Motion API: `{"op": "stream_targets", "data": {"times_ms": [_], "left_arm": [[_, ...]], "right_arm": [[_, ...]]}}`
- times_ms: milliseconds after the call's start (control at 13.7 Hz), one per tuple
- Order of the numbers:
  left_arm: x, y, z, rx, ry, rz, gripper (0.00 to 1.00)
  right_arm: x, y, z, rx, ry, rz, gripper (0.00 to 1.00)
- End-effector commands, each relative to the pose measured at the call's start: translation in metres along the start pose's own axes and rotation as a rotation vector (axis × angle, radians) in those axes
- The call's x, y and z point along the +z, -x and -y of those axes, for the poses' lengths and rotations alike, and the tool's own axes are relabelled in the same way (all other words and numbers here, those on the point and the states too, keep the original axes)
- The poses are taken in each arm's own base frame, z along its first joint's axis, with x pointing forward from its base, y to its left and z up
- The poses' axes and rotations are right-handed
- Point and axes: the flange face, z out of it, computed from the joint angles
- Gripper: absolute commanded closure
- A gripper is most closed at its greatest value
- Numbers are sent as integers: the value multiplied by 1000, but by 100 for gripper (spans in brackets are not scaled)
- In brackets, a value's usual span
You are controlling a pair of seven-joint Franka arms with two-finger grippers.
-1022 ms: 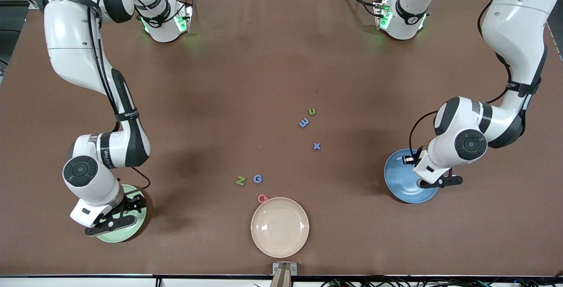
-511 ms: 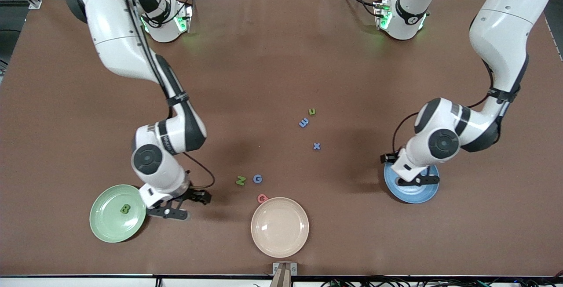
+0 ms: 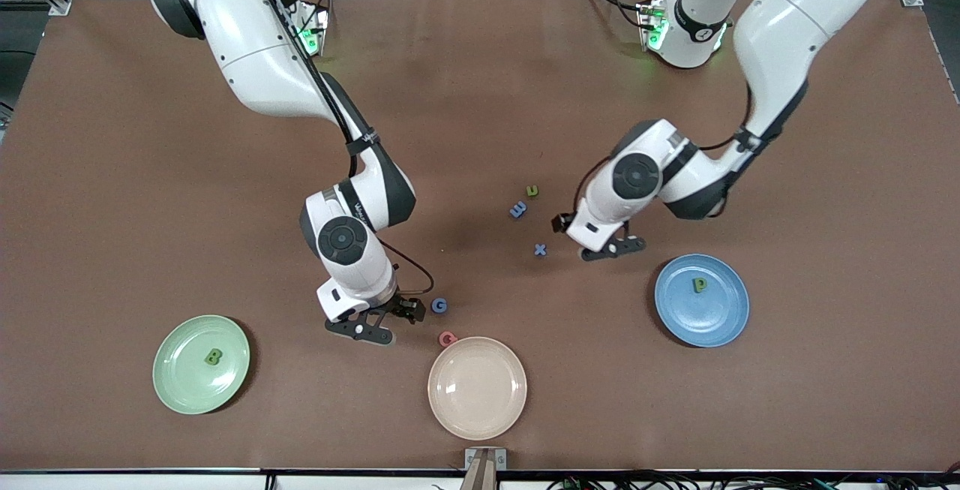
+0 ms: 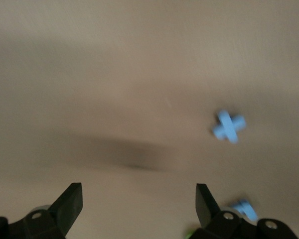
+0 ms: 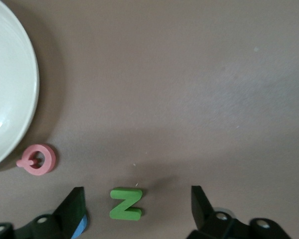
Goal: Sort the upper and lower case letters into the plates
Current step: 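Grasp the green n with the left gripper while the right gripper grasps the N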
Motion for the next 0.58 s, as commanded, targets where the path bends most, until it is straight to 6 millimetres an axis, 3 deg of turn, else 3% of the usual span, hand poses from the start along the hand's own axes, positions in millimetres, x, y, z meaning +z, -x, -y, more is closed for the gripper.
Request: {"op": "stream_targets", "data": {"times_ms": [0,219,511], "left_arm": [[12,58,-34,-76,-11,-23,1],[27,83,-44,-132,-7,-7,5],[45,86,-42,-128,-9,-9,18]], "right_arm": [[19,18,-2,7,-11,-15,14],[26,26,1,26,-17,-11,20],[34,35,7,26,-11,-10,38]]}}
